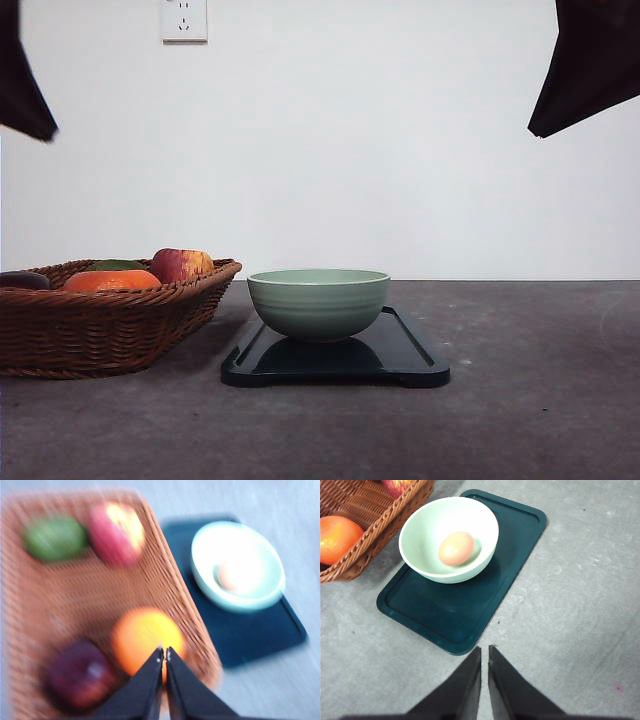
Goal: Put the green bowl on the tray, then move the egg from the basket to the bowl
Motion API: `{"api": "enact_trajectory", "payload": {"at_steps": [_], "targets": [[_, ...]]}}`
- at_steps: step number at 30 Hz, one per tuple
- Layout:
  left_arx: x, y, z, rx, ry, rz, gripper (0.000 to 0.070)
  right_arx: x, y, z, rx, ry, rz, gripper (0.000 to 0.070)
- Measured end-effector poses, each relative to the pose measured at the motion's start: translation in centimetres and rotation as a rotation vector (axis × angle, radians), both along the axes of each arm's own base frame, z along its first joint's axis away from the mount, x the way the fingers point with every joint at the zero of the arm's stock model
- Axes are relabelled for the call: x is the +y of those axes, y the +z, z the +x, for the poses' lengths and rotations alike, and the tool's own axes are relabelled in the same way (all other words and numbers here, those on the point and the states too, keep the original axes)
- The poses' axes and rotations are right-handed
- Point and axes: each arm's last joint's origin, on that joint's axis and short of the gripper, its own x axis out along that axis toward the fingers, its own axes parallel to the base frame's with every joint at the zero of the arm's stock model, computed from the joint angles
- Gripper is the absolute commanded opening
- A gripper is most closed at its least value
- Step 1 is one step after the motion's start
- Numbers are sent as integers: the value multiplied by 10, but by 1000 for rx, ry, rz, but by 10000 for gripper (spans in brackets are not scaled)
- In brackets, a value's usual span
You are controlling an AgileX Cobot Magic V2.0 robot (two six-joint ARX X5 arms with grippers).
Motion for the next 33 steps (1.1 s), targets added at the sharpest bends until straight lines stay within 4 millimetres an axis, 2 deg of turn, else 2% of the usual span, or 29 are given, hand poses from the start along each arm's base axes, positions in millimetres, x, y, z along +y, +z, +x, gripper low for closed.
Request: {"api": "enact_trajectory", "payload": {"at_steps": [3, 9, 15, 23, 33], "targets": [[15, -13, -8, -103, 66, -19, 0, 0, 0, 0, 0, 0, 0, 16], [38, -56, -35, -249, 188, -16, 0, 0, 0, 0, 0, 0, 0, 16], [47, -90, -57, -367, 235, 7, 0, 0, 0, 0, 0, 0, 0, 16], [52, -122, -62, -409, 282, 20, 0, 0, 0, 0, 0, 0, 0, 16], [53, -120, -61, -428, 293, 5, 0, 0, 0, 0, 0, 0, 0, 16]]}}
